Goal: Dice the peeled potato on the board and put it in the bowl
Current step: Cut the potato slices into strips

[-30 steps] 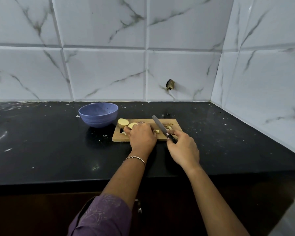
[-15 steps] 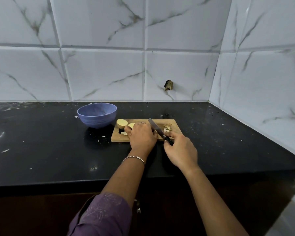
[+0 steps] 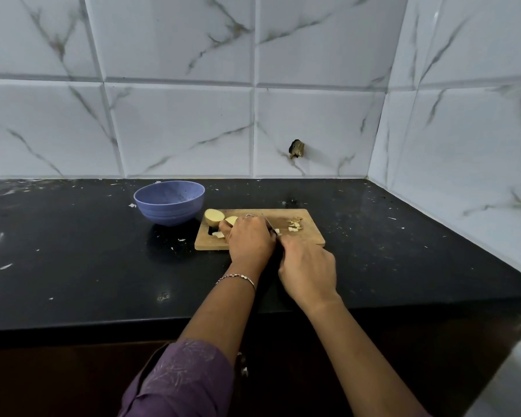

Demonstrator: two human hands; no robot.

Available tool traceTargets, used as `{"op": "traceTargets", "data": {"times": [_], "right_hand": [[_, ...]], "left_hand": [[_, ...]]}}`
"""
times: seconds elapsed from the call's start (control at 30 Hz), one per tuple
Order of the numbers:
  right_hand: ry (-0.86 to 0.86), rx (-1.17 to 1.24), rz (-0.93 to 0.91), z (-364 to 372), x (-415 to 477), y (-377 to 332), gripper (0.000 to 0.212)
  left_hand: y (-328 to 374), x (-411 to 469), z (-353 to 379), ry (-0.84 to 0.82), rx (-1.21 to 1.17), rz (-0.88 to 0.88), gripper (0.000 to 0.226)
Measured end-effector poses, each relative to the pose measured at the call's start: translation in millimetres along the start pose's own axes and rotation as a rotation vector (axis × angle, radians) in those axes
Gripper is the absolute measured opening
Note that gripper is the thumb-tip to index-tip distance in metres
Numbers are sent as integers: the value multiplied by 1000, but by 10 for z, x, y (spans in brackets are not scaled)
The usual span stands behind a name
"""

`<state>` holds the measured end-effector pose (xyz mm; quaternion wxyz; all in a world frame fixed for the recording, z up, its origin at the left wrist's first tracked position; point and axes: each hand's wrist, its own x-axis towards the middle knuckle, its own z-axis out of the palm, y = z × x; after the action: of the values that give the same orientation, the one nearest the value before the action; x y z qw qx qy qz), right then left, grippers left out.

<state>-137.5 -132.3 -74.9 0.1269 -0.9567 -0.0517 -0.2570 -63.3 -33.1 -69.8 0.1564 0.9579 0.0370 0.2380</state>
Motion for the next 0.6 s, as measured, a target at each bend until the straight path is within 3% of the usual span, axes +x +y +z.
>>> {"op": "traceTargets", "data": {"times": [0.43,0.6], "right_hand": [[29,-28,26,-36,33,28,27],[30,123,119,-37,33,75,21]], "left_hand": [[-16,-11,26,4,-10,17,24],[-28,-30,26,13,-35,24,22]]}}
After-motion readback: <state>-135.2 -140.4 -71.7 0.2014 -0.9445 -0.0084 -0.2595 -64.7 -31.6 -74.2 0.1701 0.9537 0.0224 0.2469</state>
